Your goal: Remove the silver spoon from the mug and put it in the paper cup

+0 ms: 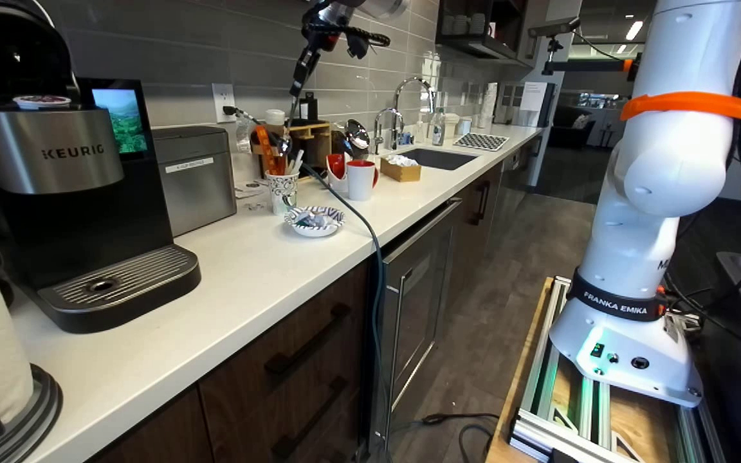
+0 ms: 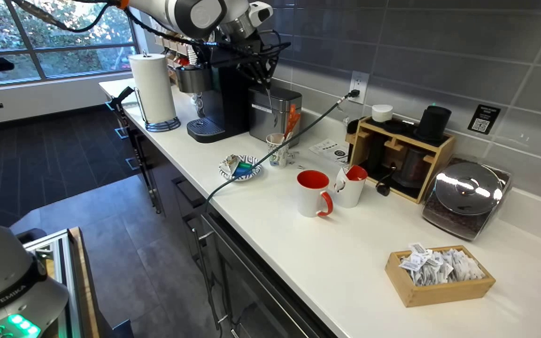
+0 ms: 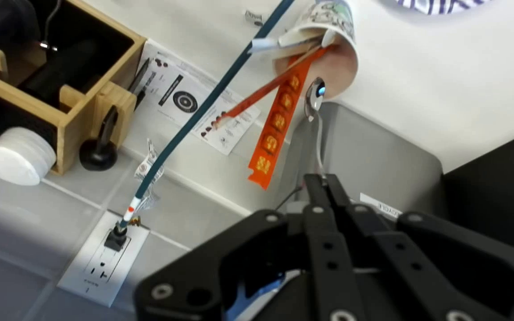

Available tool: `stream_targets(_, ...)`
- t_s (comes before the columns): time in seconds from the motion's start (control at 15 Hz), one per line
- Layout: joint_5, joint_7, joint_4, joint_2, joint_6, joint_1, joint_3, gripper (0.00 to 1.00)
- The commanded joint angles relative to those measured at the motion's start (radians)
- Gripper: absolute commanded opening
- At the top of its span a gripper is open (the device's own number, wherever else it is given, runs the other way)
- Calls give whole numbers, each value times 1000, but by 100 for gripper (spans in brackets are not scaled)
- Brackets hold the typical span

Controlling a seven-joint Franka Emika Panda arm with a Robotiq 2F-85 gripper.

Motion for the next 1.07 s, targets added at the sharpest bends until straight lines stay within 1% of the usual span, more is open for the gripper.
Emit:
stream_targets(0.0, 35, -65, 72, 53, -127, -30, 8, 1)
stream_targets(0.07, 43, -72, 80, 60, -140, -34, 11, 1)
stream_targets(0.4, 78, -63, 106, 99, -94, -43, 28, 1)
stream_targets(0.73, 41, -33, 129, 152, -18, -45, 34, 1)
stream_targets(0.87, 36, -25, 138, 174, -2, -48, 36, 1)
stream_targets(1.0, 17, -10, 146, 194, -12, -48, 35, 1)
